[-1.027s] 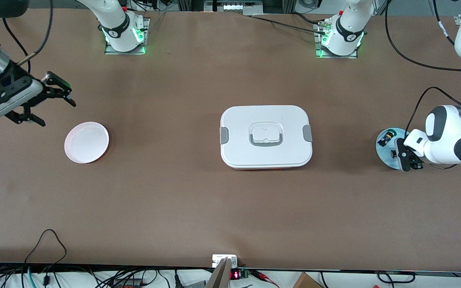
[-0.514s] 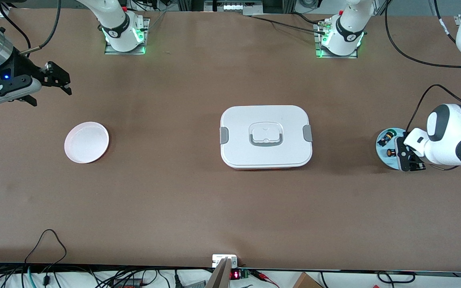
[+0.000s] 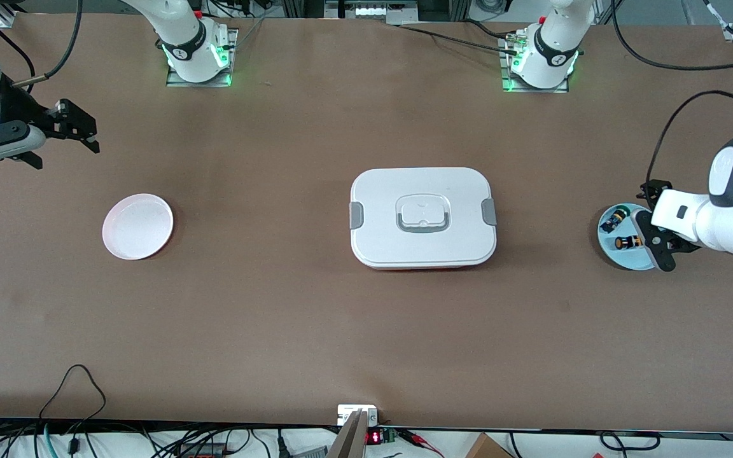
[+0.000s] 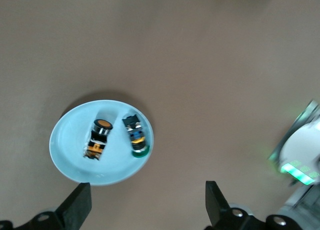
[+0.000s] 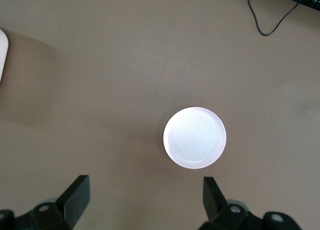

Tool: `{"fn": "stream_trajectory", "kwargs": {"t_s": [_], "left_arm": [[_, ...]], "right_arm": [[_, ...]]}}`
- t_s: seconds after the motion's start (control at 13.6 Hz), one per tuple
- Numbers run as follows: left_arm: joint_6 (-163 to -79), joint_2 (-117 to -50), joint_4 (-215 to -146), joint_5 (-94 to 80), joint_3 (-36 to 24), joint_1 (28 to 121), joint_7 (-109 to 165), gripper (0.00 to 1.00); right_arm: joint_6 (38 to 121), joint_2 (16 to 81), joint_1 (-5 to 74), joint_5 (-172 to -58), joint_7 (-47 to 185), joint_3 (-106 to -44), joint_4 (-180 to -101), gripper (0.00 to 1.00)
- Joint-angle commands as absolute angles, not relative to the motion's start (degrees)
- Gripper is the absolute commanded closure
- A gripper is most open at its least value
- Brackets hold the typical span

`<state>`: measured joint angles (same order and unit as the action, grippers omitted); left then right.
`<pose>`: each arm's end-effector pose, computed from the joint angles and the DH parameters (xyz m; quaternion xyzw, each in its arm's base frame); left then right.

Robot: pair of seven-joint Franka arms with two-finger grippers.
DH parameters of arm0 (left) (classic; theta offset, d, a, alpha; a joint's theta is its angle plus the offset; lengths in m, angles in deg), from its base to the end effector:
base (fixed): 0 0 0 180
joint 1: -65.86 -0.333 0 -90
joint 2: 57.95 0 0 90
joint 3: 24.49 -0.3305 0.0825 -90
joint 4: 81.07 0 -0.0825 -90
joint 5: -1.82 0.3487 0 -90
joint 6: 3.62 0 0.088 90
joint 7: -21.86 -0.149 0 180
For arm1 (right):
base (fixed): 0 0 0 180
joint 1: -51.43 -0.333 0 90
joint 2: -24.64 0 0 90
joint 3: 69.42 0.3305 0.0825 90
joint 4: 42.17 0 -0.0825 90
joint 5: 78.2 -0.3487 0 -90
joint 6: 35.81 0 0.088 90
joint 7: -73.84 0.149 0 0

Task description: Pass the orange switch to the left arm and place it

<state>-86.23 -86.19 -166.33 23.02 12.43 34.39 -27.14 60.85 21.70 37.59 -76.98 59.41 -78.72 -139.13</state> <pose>0.5830 0.0563 0.3900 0.8581 -0.4641 -0.2149 0.0458 0.5128 0.0358 0.5800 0.9859 0.1657 0.0221 0.0084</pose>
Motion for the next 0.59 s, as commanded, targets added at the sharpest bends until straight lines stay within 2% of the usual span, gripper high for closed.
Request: {"fn": "stream_trajectory", "kwargs": {"t_s": [0.0, 0.29, 0.51], "left_arm": [[-78.0, -86.95, -159.4, 22.13, 17.42, 34.31, -12.57, 0.0], [-71.93, -86.86, -152.2, 17.73, 20.42, 35.71, 6.35, 0.0], [-69.38, -86.86, -146.92, 17.73, 20.51, 37.73, 11.12, 0.0]], "right_arm": [[58.94, 22.88, 37.63, -74.77, 60.13, -78.48, -136.83, 0.0], [59.11, 24.12, 37.37, -74.86, 60.12, -78.39, -134.99, 0.0], [57.97, 24.11, 37.1, -74.77, 59.95, -78.04, -135.15, 0.0]]}}
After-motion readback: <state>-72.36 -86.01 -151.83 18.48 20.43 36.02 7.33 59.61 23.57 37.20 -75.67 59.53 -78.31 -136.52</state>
